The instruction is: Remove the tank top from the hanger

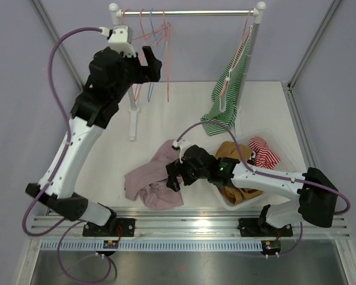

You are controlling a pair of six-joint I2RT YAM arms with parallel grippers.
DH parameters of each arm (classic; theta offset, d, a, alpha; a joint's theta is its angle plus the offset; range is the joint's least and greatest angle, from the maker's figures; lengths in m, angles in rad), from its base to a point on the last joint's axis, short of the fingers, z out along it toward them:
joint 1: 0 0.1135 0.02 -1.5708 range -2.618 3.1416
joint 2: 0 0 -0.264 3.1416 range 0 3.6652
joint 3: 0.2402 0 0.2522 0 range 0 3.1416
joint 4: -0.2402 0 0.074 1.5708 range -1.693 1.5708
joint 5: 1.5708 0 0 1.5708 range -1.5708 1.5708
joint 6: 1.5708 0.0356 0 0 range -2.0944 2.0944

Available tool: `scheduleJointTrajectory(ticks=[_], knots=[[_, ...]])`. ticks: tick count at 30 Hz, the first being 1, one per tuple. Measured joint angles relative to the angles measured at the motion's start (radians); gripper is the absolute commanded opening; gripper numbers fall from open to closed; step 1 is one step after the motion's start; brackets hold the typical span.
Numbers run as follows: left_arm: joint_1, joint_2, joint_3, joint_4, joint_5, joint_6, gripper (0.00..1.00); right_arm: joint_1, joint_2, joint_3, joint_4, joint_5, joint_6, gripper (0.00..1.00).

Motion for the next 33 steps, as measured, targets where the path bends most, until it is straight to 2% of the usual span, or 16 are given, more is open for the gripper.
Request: scheduleJointTrajectory(ticks=[6, 13, 20, 21, 23, 24, 25, 27, 29, 33], knots=[[0.000, -0.360, -0.228, 0.002, 0.019, -0.046, 0.99, 0.088, 0.163, 0.100, -0.003, 0.108, -0.068, 0.99], [0.002, -0.821, -0.604, -0.056, -0.105, -0.108, 0.99, 0.149, 0.368, 0.214, 0.031, 0.242, -0.164, 0.99], [0.003, -1.058, -0.869, -0.160, -0.231, -0.097, 0.99, 0.149, 0.570, 0.331, 0.055, 0.357, -0.216, 0.99], [0.003, -1.091, -0.913, -0.163, -0.246, -0.092, 0.99, 0.149, 0.598, 0.345, 0.056, 0.358, -0.217, 0.97], [0.003, -1.146, -0.981, -0.179, -0.269, -0.086, 0.99, 0.149, 0.632, 0.364, 0.073, 0.357, -0.217, 0.88], [0.003, -1.175, -1.016, -0.183, -0.279, -0.083, 0.99, 0.149, 0.640, 0.375, 0.082, 0.355, -0.217, 0.75], [0.003, -1.202, -1.046, -0.189, -0.286, -0.081, 0.99, 0.149, 0.645, 0.377, 0.091, 0.353, -0.218, 0.45], [0.003, -1.234, -1.085, -0.198, -0.292, -0.075, 0.99, 0.149, 0.652, 0.375, 0.116, 0.343, -0.214, 0.25], [0.003, -1.238, -1.095, -0.200, -0.294, -0.071, 0.99, 0.149, 0.645, 0.362, 0.140, 0.340, -0.212, 0.00], [0.003, -1.237, -1.098, -0.197, -0.293, -0.065, 0.99, 0.148, 0.586, 0.294, 0.154, 0.334, -0.198, 0.00]])
